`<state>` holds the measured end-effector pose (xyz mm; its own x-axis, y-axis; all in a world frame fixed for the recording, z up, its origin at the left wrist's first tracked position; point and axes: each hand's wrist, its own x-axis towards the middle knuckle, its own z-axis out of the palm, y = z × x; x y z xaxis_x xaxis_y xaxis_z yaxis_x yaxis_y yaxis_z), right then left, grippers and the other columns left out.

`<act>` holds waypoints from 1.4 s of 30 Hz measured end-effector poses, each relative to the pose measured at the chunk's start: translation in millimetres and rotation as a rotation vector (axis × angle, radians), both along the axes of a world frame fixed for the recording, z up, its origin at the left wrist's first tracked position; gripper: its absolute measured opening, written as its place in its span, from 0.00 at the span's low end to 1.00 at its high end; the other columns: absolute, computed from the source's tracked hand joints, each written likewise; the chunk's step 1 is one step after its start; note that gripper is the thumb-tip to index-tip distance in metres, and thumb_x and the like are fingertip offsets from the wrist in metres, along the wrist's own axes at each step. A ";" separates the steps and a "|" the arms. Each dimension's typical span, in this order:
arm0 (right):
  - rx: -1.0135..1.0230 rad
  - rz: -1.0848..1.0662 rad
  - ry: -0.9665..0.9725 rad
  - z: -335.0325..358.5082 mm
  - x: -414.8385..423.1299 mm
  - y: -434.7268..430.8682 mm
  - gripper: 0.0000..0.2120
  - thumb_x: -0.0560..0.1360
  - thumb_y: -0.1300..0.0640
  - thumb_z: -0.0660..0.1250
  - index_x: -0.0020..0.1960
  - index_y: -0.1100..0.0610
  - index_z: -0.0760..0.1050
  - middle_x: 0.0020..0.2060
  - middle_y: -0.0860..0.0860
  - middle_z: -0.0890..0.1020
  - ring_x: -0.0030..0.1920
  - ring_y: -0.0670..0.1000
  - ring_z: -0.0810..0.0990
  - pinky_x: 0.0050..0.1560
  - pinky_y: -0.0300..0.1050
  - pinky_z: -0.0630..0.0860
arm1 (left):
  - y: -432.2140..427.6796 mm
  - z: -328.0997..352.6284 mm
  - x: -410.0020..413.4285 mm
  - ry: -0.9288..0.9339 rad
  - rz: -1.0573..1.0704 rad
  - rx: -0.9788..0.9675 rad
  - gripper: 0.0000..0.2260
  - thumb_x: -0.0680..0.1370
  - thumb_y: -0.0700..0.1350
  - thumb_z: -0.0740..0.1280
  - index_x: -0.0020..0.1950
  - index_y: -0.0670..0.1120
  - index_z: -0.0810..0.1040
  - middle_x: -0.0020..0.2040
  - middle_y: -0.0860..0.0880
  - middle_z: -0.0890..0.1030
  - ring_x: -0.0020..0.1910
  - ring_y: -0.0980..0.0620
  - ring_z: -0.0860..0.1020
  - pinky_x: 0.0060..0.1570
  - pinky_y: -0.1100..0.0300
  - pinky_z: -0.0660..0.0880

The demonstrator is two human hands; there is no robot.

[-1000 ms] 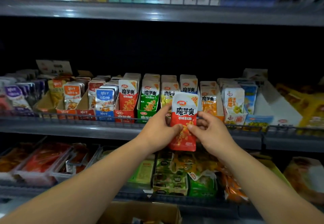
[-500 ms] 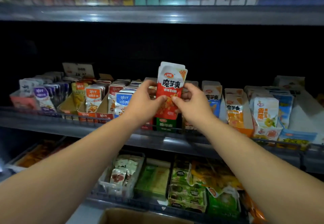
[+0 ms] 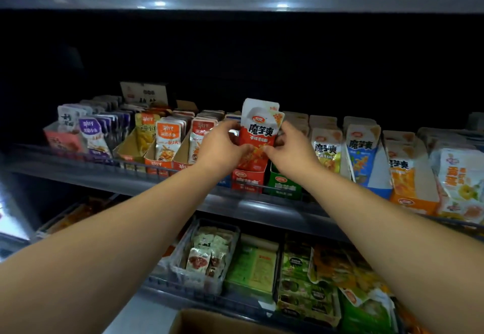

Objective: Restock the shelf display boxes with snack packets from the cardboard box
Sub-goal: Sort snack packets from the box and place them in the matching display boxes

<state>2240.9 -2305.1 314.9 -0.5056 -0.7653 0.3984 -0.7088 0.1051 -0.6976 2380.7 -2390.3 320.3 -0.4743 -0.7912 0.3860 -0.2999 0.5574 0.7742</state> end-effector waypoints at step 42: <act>0.131 -0.084 0.331 -12.2 -9.4 -11.3 0.45 0.74 0.39 0.70 0.81 0.49 0.50 0.77 0.55 0.64 0.76 0.58 0.61 0.74 0.59 0.66 | -13.5 -57.4 21.9 0.020 -0.016 -0.008 0.08 0.78 0.52 0.74 0.53 0.51 0.82 0.43 0.50 0.81 0.43 0.52 0.81 0.44 0.55 0.79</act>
<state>2231.6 -2316.4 302.7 -0.4288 -0.7818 0.4527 -0.8791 0.2456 -0.4086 2402.5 -2403.8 262.9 -0.4791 -0.7806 0.4015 -0.2757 0.5681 0.7754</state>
